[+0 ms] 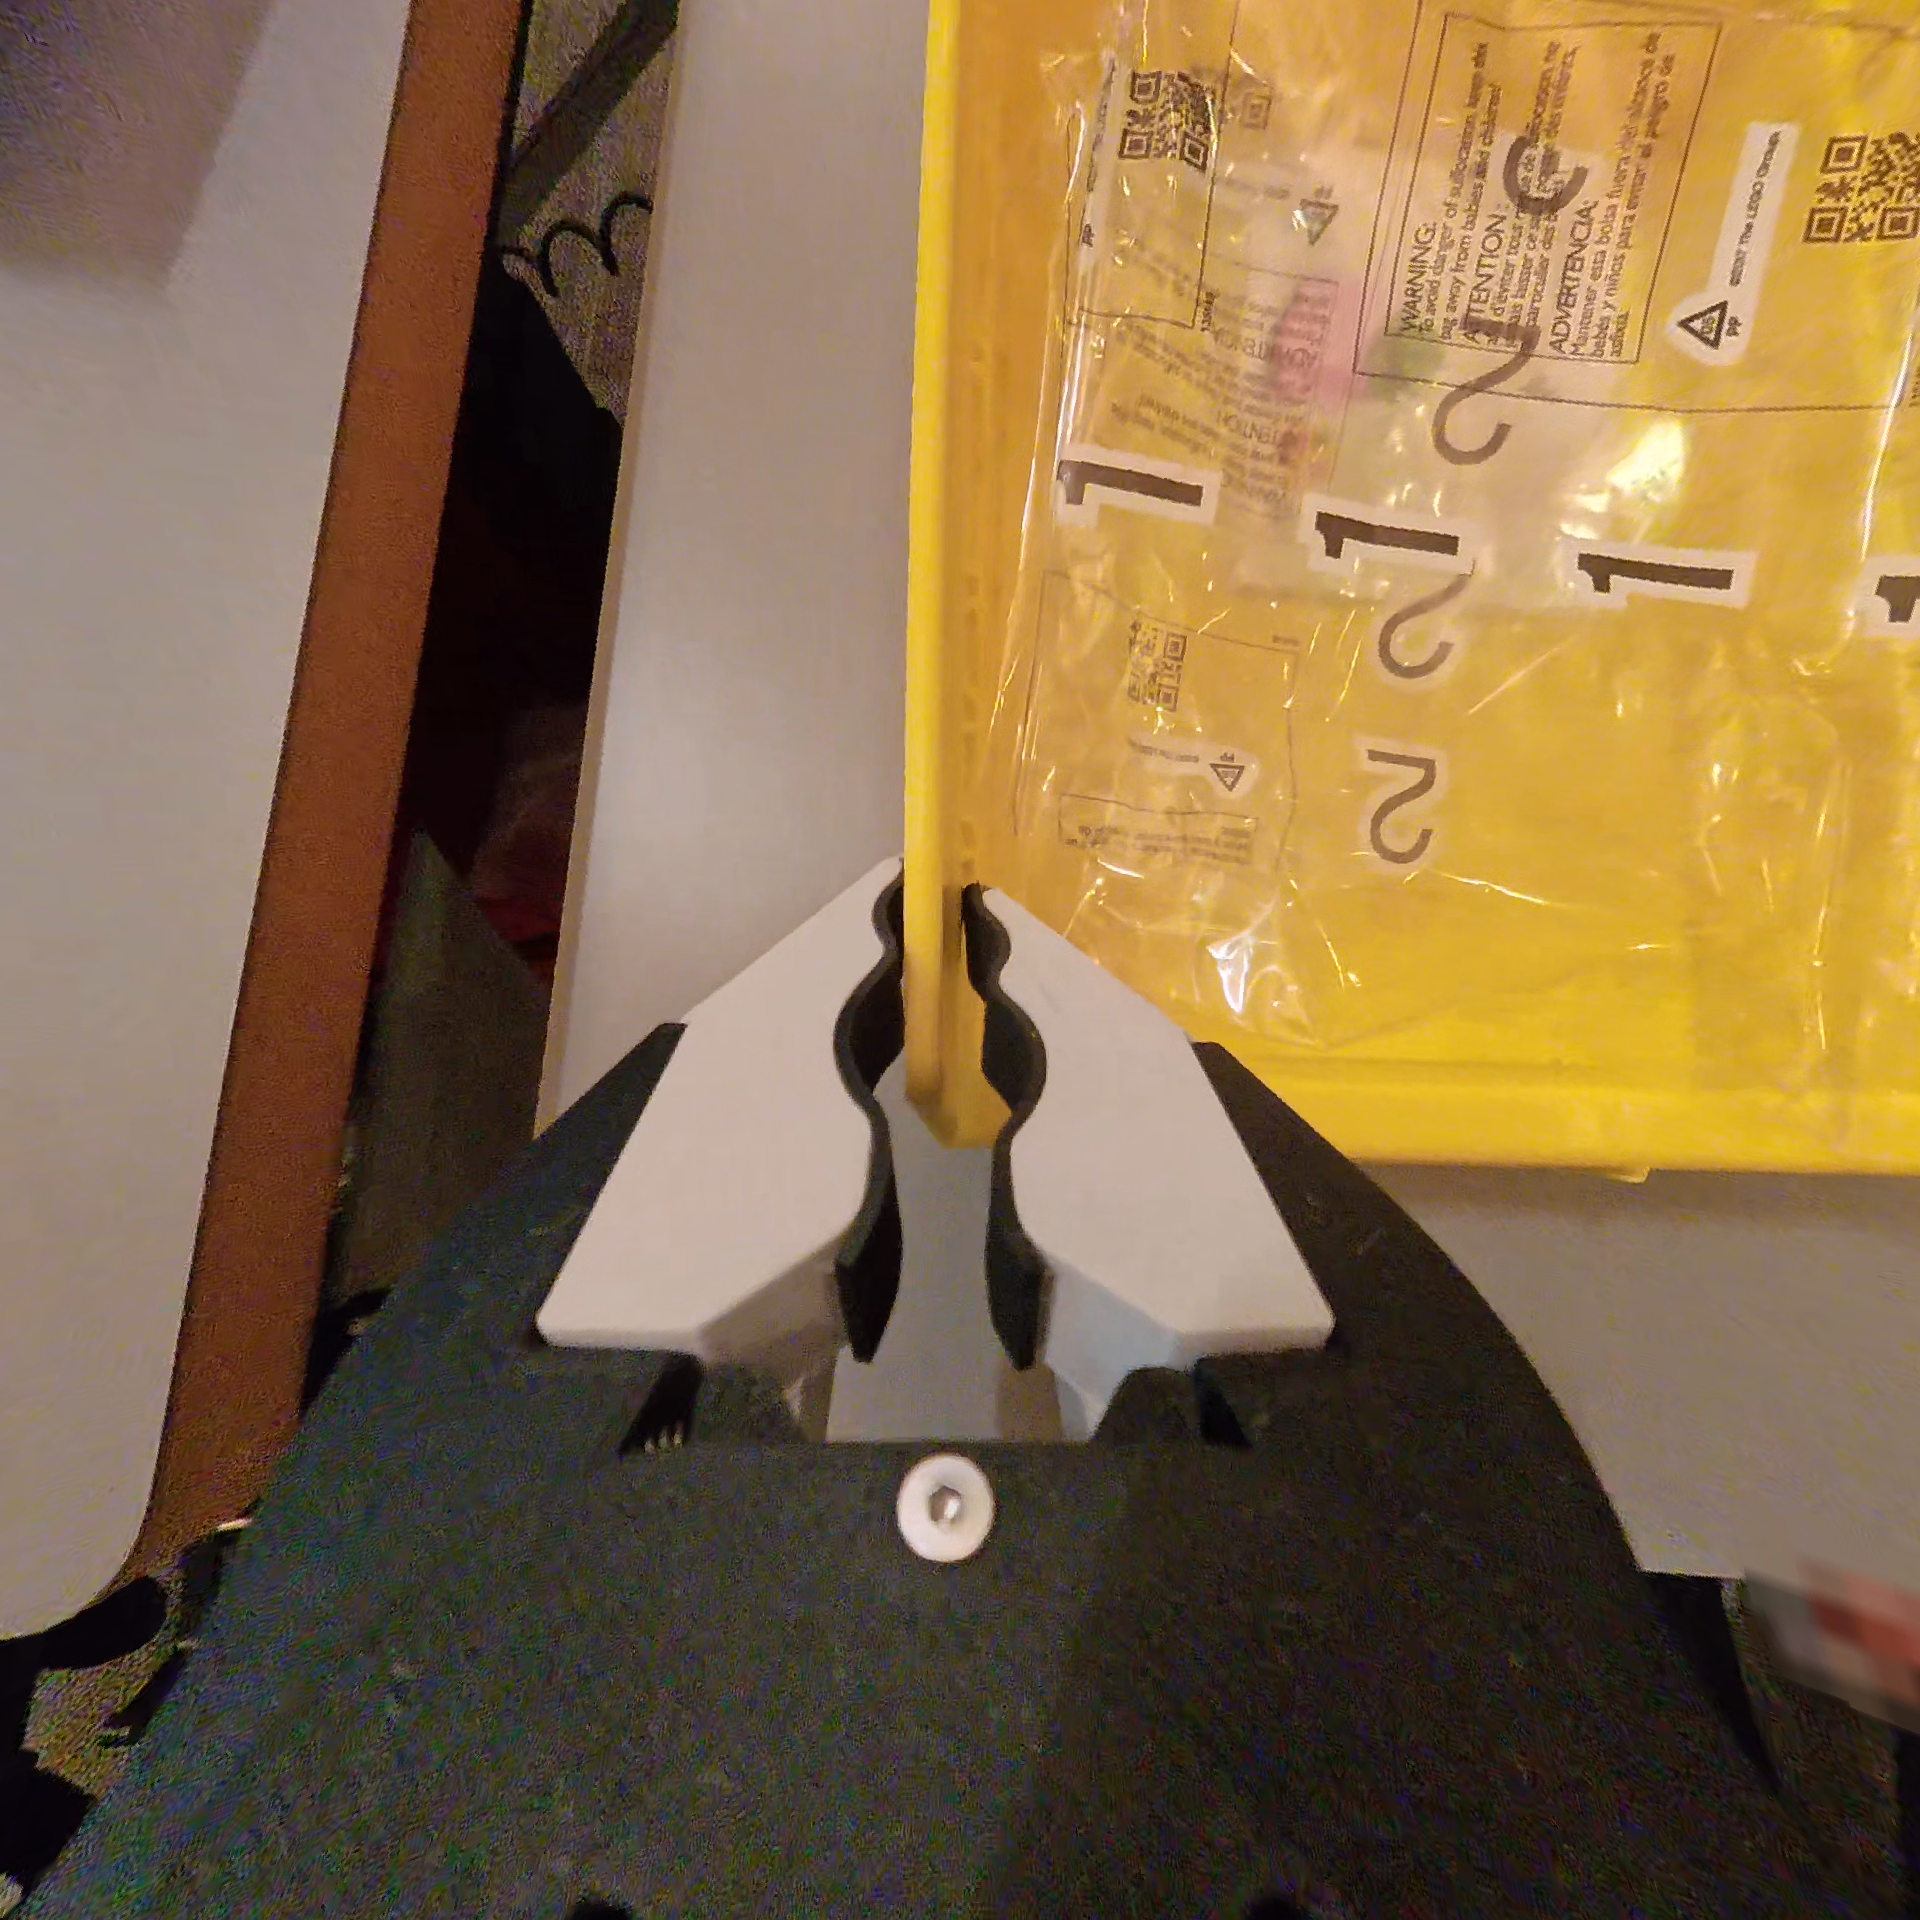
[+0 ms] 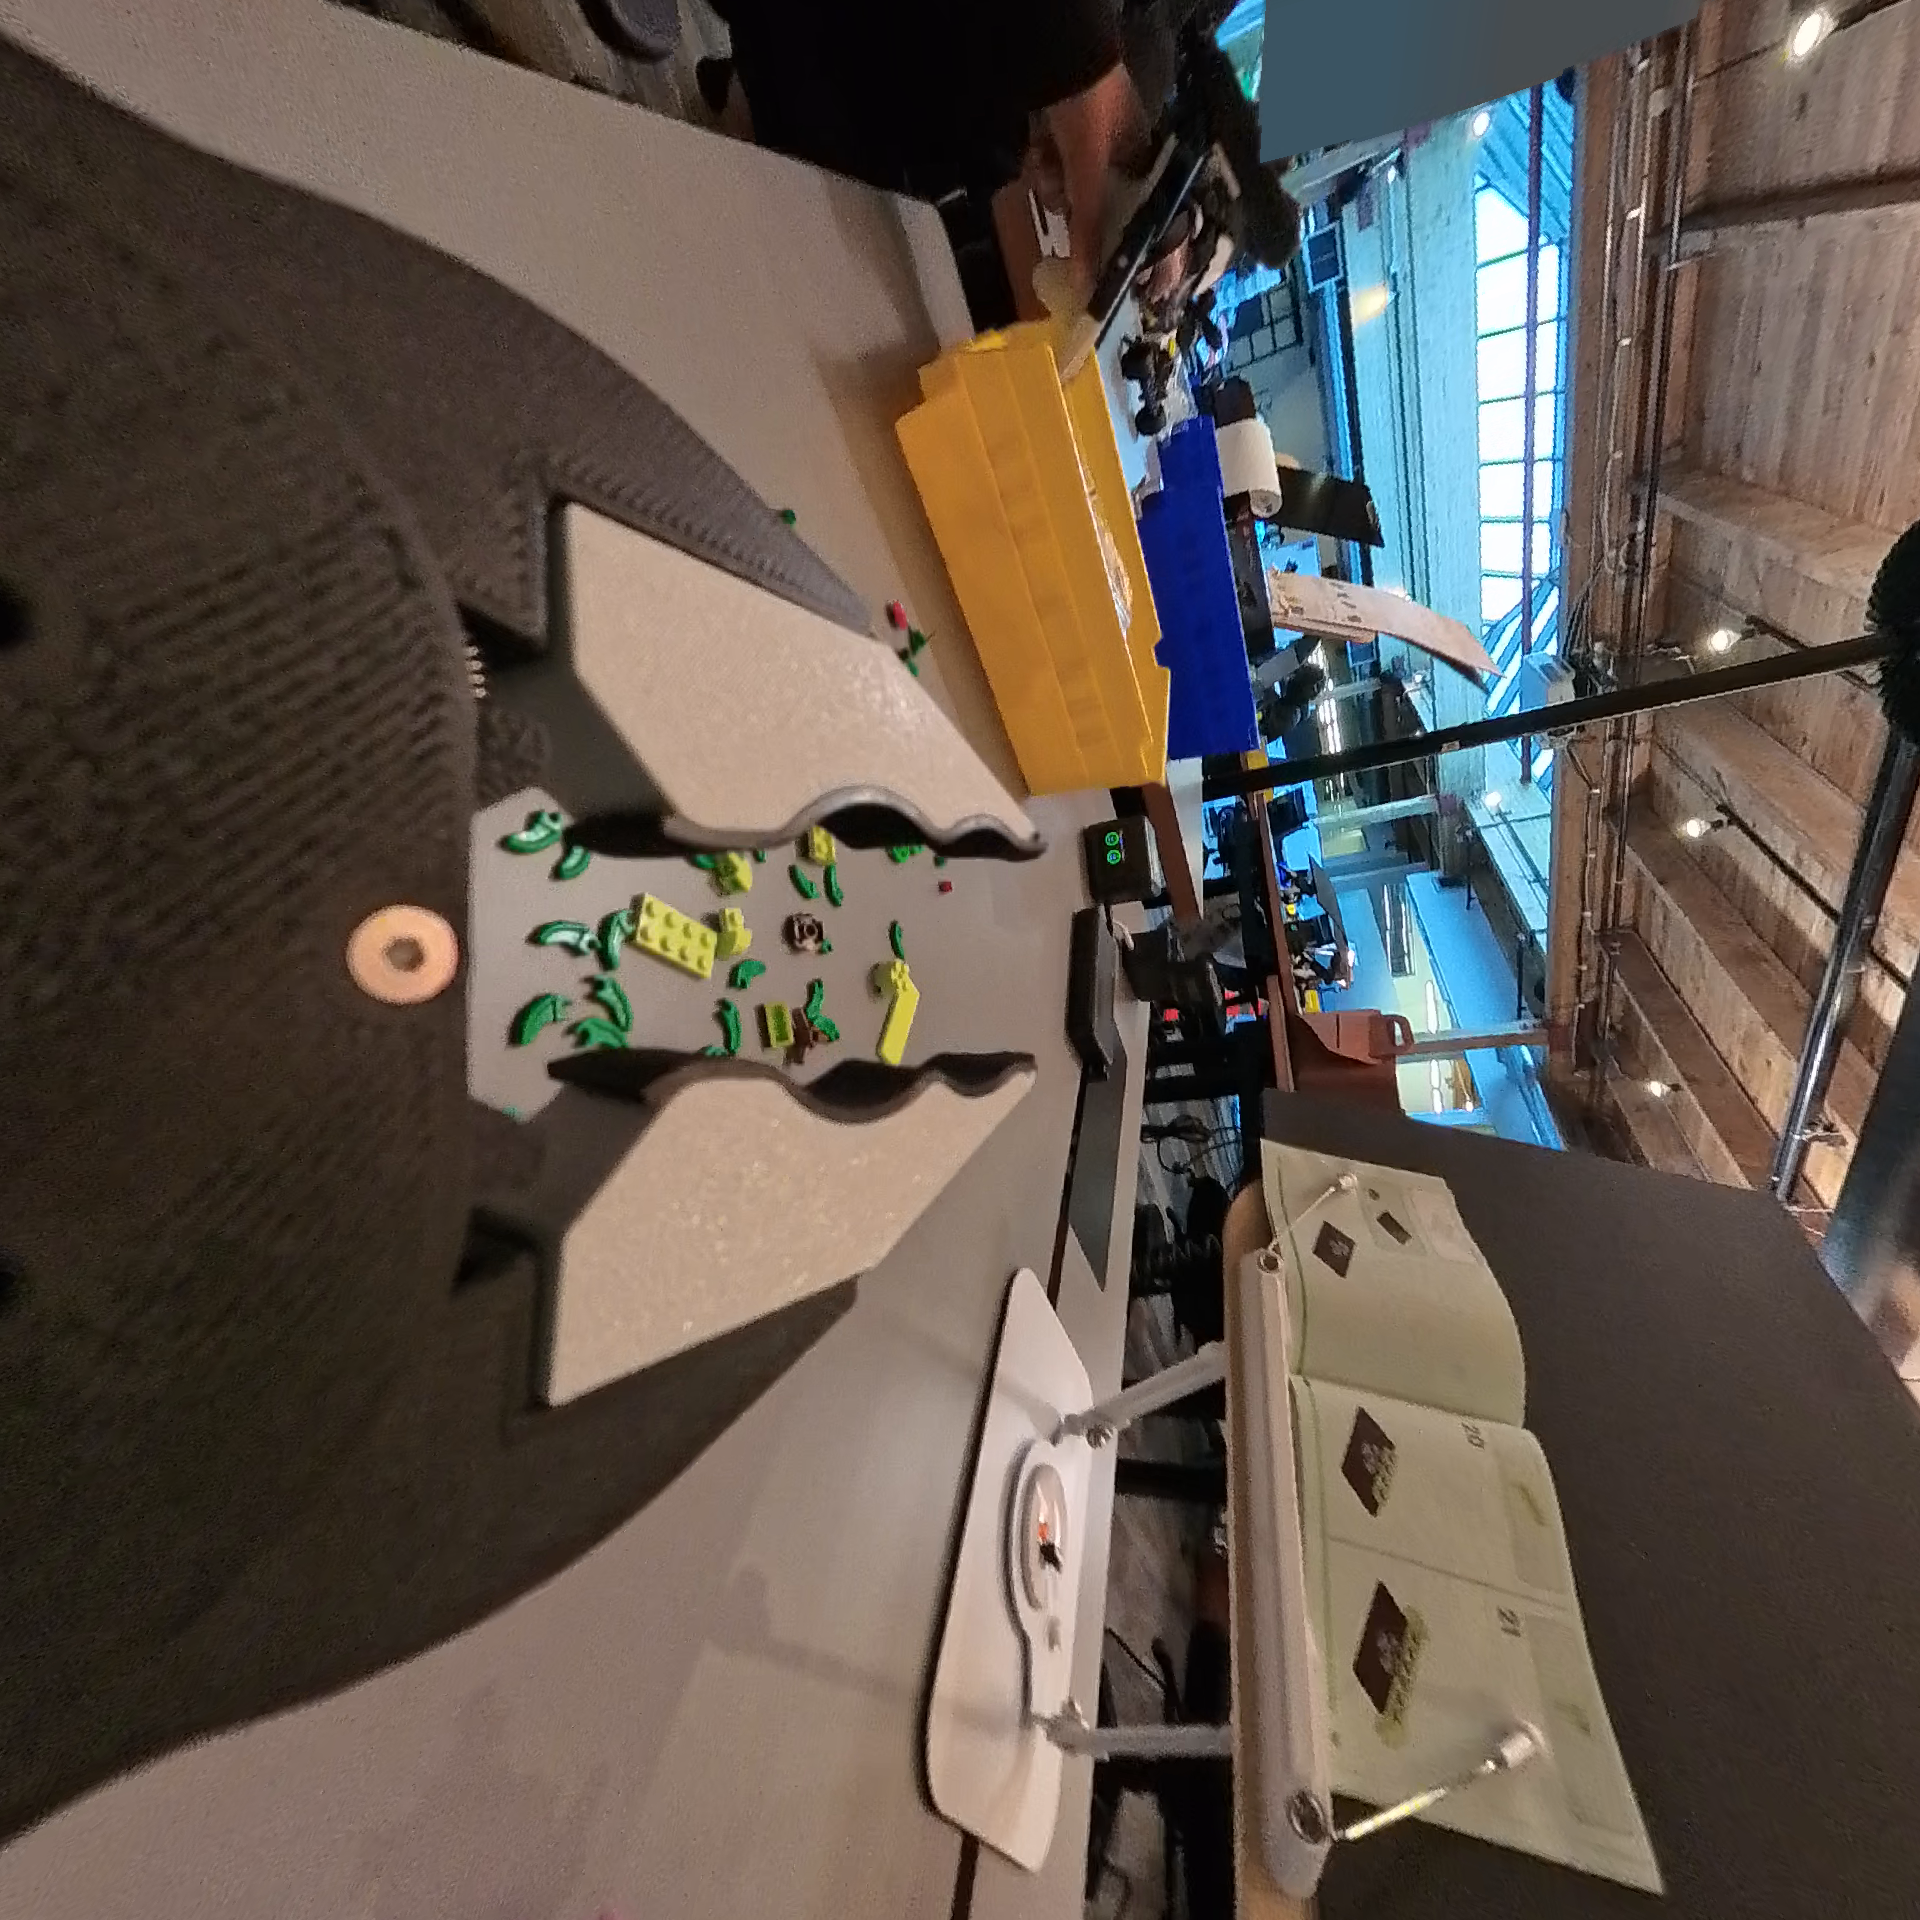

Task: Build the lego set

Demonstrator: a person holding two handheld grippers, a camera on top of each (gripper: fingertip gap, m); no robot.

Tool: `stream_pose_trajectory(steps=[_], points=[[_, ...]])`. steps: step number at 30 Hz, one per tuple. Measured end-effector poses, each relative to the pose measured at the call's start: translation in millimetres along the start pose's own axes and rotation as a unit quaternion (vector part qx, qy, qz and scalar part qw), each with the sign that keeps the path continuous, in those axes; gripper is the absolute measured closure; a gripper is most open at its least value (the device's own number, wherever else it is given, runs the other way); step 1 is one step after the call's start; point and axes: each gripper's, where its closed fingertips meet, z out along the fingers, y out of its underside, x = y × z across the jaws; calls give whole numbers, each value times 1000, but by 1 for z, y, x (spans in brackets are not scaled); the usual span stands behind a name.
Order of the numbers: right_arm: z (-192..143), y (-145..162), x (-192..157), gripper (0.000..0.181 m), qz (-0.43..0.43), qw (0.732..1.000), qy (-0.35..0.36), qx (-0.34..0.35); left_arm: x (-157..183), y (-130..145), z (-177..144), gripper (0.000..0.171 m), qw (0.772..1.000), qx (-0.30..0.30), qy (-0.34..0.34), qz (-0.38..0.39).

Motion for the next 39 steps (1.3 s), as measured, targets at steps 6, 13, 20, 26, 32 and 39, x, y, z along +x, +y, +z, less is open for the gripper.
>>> stream_pose_trajectory(steps=[6,13,20,26,32,39], points=[[-1,10,9,154,-22,998,35,-37,-3,0,1,160,1000,2,-22,21],[-2,13,16,154,-34,997,59,-47,2,-35,-65,89,978,183,-96,10],[4,19,14,150,-43,996,55,-60,125,-71,-137,73,943,297,-107,109],[4,17,7,149,-49,996,41,-55,250,-82,-113,60,948,281,-13,147],[-2,9,10,142,-33,998,45,-31,350,-71,-86,71,945,253,179,104],[3,17,13,130,22,998,31,-49,464,-35,-13,100,925,203,277,164]])
